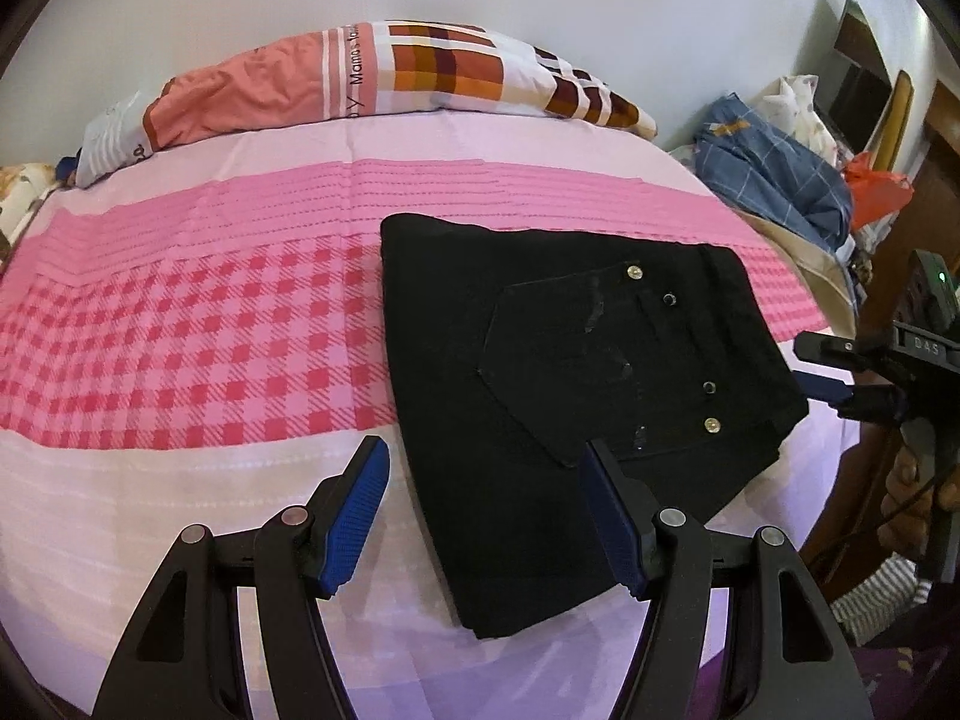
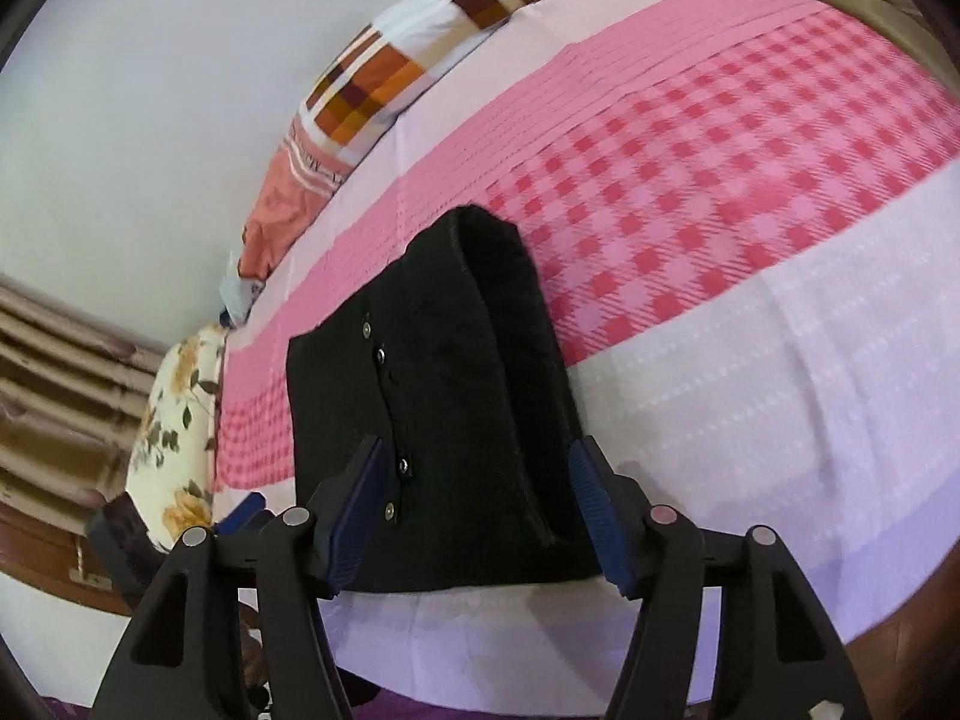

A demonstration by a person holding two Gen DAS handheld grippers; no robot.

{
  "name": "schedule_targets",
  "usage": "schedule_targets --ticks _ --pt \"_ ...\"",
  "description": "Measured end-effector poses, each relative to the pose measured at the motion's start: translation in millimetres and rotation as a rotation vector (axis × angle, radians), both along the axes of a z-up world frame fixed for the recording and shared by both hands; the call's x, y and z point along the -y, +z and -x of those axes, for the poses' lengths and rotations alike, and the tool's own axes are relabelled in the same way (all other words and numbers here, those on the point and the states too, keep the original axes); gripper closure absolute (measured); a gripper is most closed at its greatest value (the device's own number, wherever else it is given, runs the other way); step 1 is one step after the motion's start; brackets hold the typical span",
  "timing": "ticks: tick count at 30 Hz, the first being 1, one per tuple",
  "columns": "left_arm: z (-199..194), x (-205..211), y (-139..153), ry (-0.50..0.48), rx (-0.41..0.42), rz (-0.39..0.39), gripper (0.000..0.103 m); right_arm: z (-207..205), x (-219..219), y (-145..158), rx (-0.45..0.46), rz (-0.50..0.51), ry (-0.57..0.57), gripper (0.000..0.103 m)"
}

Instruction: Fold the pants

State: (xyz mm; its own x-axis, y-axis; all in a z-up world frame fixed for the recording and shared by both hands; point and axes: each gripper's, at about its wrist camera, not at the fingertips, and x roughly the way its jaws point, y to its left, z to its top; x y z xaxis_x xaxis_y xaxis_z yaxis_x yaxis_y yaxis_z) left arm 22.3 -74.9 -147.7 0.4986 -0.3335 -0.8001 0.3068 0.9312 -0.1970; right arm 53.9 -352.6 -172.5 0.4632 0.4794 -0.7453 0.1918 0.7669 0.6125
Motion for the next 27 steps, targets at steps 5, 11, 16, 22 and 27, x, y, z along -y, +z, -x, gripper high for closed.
schedule_targets --ticks 5,11,16,22,27 --pt "-1.7 0.6 -2.2 0.013 -0.002 -0.045 0.037 -7.1 -6.1 -6.8 0.0 0.06 0.024 0.041" --pt "-7.5 -0.5 -5.5 0.035 -0.008 -0.084 0.028 -13.8 -4.0 -18.2 -0.026 0.066 0.025 0.037" --pt "-13.9 1.5 -5.1 0.044 0.01 -0.121 0.018 -18.3 -7.1 -27.9 -0.044 0.052 0.039 0.037" --pt "-23.4 3.6 -9.1 0.044 0.012 -0.145 0.013 -20.5 -13.1 -31.6 -0.033 0.056 0.071 0.033" --pt "-29.2 4.1 -10.6 0.074 0.022 -0.165 0.009 -20.0 -15.0 -32.4 -0.005 0.05 0.09 0.027"
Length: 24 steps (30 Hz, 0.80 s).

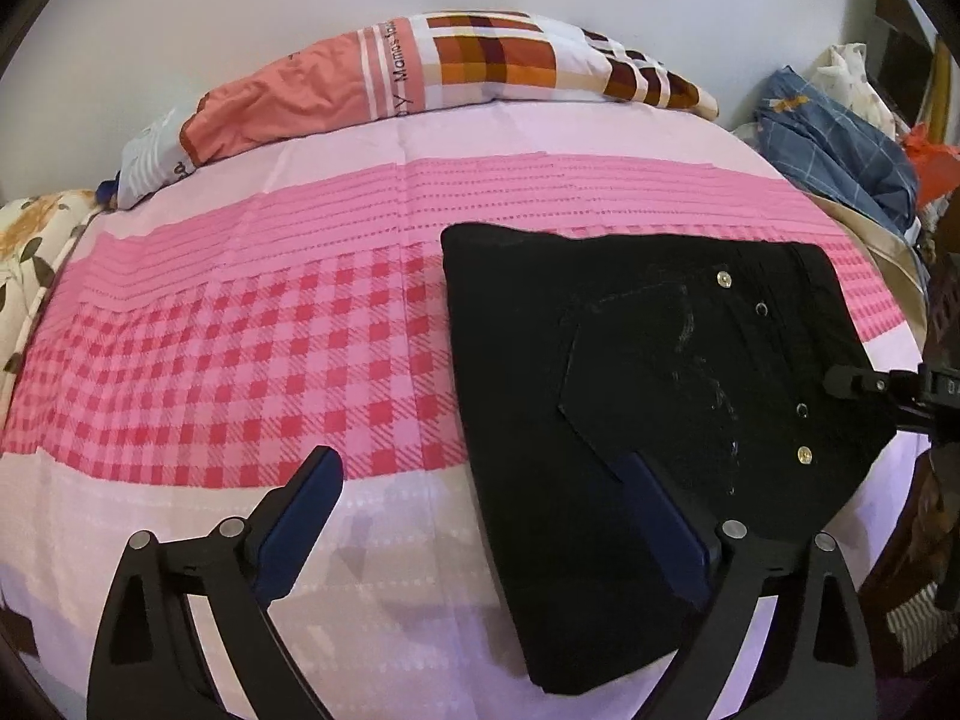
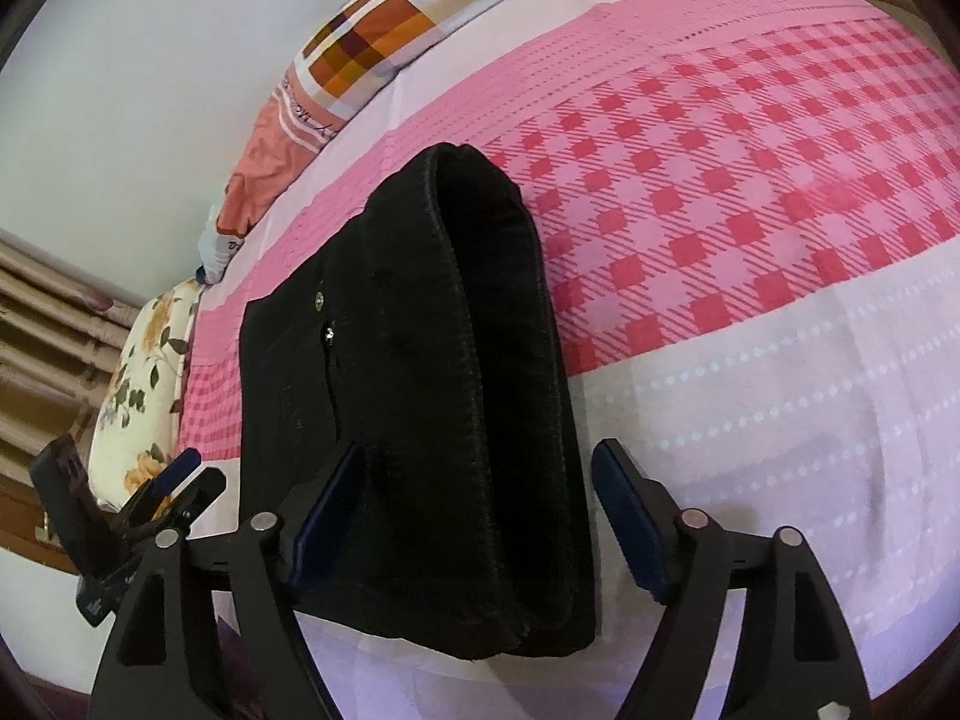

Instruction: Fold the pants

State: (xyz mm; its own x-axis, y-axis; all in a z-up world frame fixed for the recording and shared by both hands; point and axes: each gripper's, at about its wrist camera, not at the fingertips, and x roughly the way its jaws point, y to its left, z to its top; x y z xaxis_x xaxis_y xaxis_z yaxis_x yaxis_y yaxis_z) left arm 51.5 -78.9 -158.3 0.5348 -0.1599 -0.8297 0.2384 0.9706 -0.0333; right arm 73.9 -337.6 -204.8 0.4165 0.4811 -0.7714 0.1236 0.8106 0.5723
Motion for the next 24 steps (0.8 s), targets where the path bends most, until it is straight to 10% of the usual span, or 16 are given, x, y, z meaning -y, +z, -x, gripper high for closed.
schedule_targets --ticks 24 --pt "-29.9 1.8 -29.3 -0.038 -0.061 0.012 0.009 -2.5 19.3 -11.0 0.025 -0.217 0.023 0.014"
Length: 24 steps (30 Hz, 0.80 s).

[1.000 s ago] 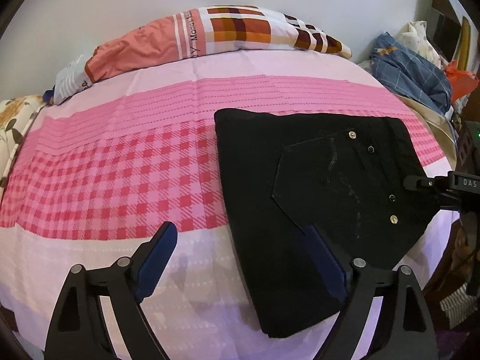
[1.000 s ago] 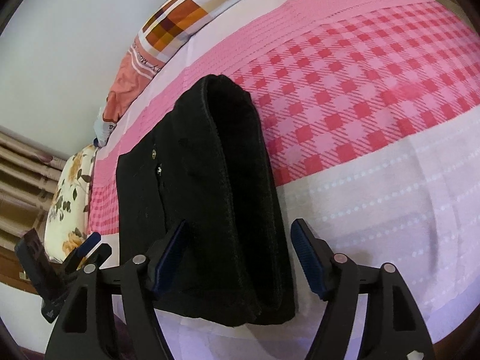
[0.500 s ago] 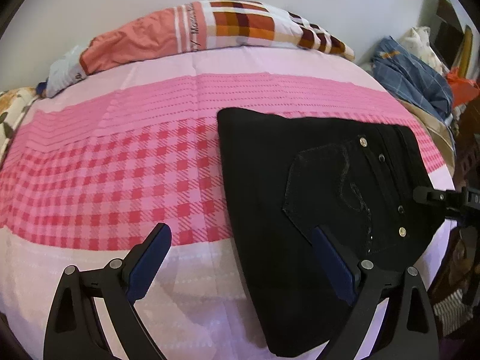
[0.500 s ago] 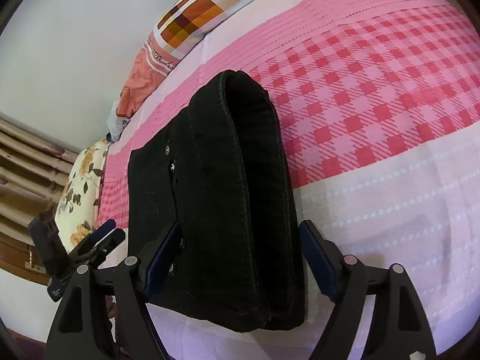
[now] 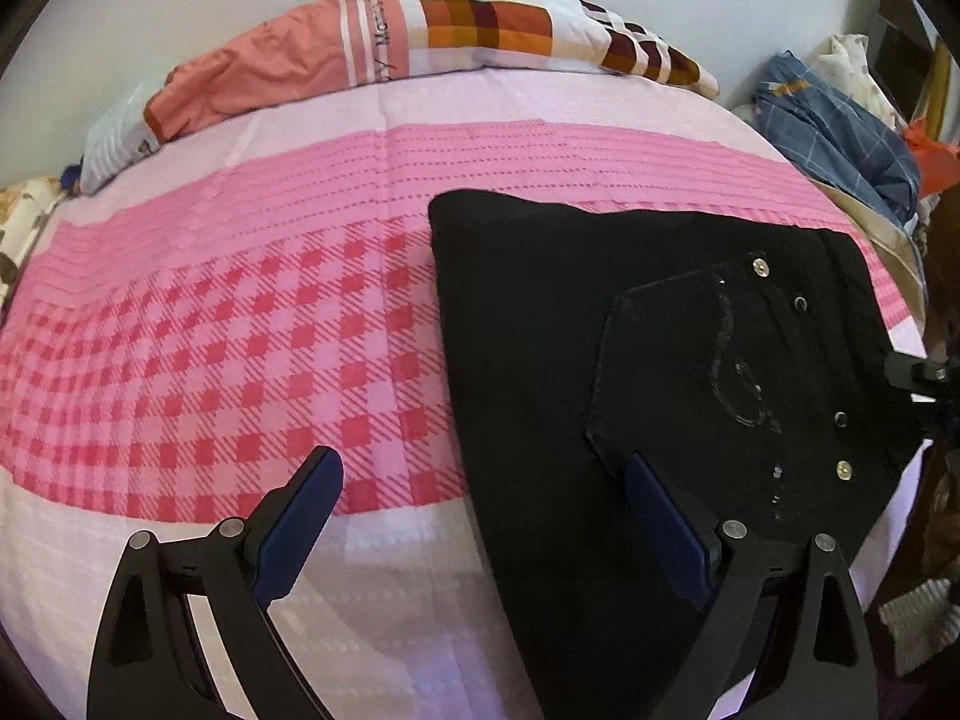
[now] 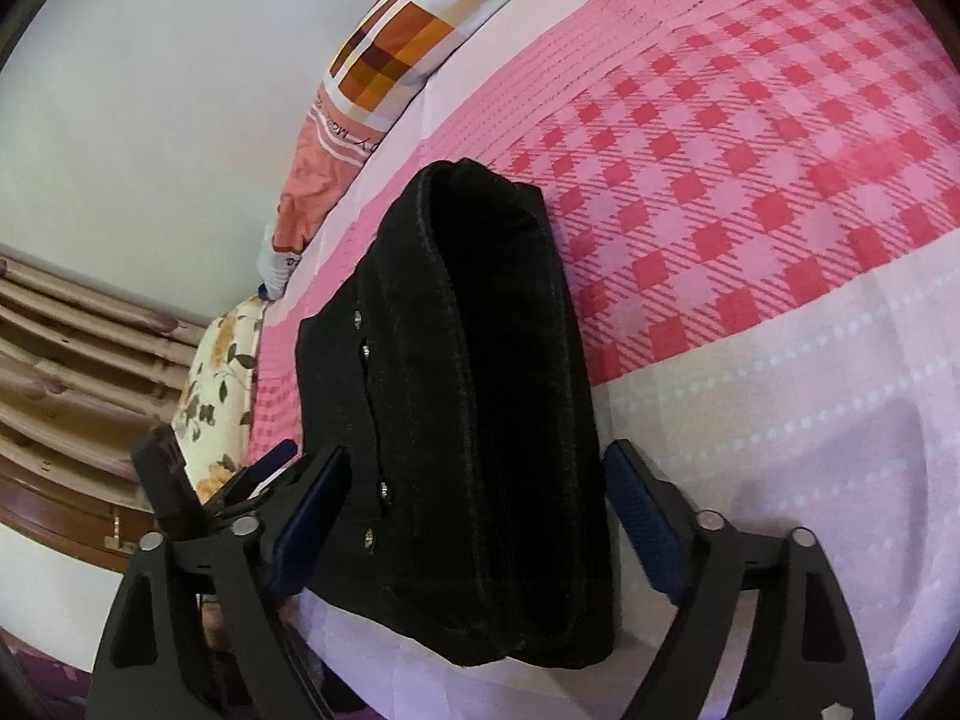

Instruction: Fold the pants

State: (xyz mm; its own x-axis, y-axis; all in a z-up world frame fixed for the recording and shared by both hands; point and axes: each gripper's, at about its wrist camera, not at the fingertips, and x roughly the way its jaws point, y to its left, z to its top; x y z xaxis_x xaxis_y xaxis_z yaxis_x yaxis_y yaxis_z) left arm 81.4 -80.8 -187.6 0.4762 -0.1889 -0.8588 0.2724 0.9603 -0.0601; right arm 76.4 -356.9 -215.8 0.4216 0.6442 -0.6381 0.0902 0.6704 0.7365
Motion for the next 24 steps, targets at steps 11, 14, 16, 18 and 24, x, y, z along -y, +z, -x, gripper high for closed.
schedule_targets --ticks 11,14,16,18,24 --pt "-6.3 3.8 -5.4 -0.053 -0.01 0.011 0.009 -0.2 -8.4 3.2 0.037 0.006 0.014 0.001" --pt "-7.7 2.4 -6.7 -0.051 -0.016 0.034 0.009 0.0 -8.1 3.3 0.04 0.003 0.011 0.001" --pt "-9.0 1.9 -8.4 -0.054 -0.025 0.051 0.009 1.0 -7.9 3.5 0.045 0.008 0.014 0.001" --pt "-11.0 1.8 -10.3 -0.057 -0.04 0.063 0.009 2.8 -6.4 3.0 0.05 0.0 0.0 0.001" --pt "-13.1 2.7 -13.0 -0.052 -0.059 0.064 0.008 3.6 -10.1 3.8 0.062 0.023 -0.001 0.001"
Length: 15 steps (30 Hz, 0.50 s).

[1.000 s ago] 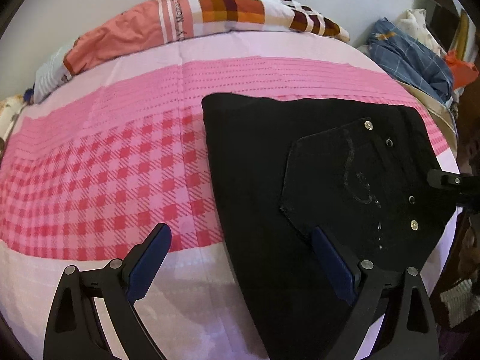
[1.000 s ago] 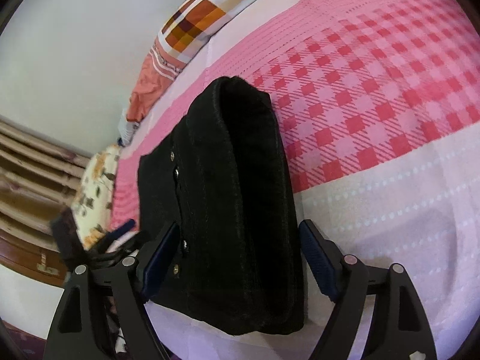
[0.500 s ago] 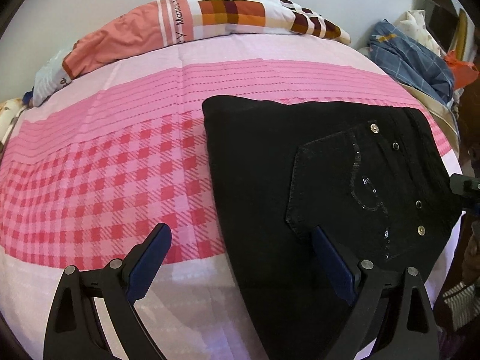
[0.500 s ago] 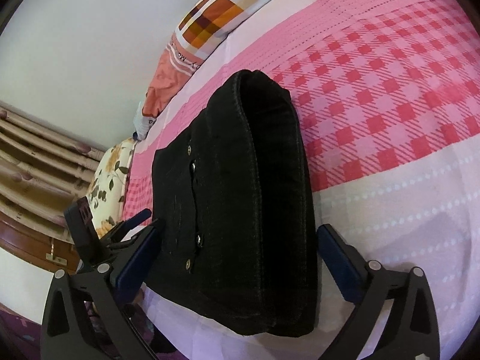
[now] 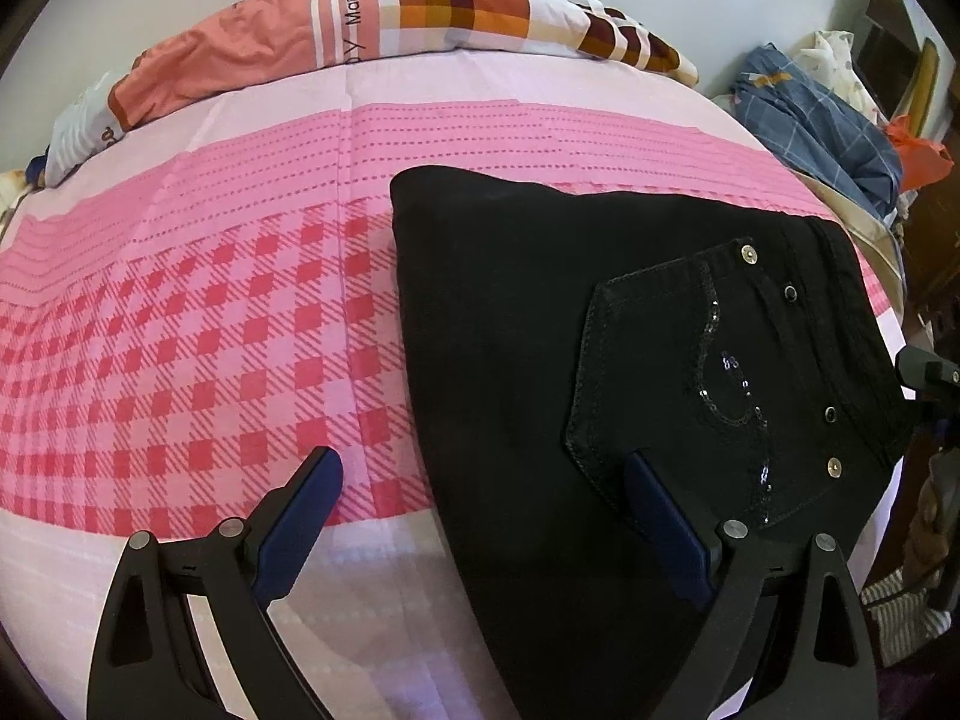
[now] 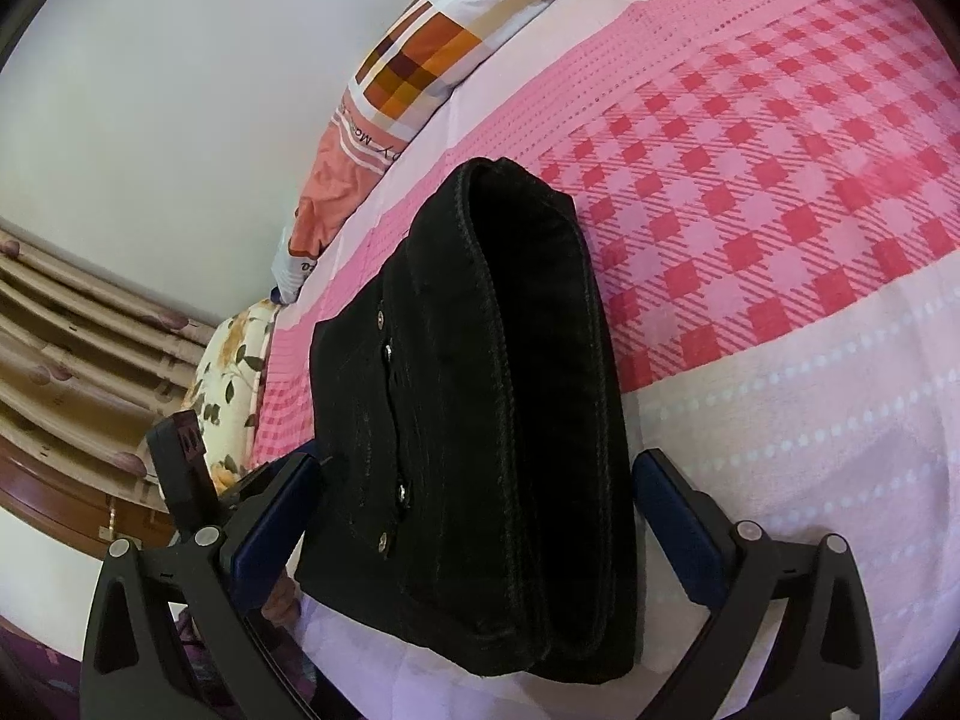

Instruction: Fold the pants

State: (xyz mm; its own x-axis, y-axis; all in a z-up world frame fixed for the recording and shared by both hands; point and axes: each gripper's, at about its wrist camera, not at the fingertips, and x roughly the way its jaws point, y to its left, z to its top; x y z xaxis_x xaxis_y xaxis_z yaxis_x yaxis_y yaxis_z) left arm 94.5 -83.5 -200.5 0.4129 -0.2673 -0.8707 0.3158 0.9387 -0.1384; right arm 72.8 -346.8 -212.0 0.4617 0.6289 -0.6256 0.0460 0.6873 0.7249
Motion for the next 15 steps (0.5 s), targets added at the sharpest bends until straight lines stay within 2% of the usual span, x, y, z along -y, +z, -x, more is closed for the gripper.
schedule_targets --ticks 3,5,10,15 --pt "-0.6 1.8 -0.3 -0.005 0.015 -0.024 0.004 -7.7 -1.0 0.5 -0.032 0.002 0.047 0.001" --pt "-2.7 2.9 -2.4 0.005 0.009 -0.034 0.002 -8.4 2.7 -1.3 -0.039 -0.028 0.038 0.001" --pt "-7.0 -7.3 -10.0 0.051 -0.034 0.023 0.0 -8.1 3.3 -1.1 -0.04 -0.03 0.038 0.001" --pt "2.0 1.7 -5.3 0.03 0.033 -0.051 0.0 -10.4 -0.6 0.5 -0.045 0.001 0.052 0.0"
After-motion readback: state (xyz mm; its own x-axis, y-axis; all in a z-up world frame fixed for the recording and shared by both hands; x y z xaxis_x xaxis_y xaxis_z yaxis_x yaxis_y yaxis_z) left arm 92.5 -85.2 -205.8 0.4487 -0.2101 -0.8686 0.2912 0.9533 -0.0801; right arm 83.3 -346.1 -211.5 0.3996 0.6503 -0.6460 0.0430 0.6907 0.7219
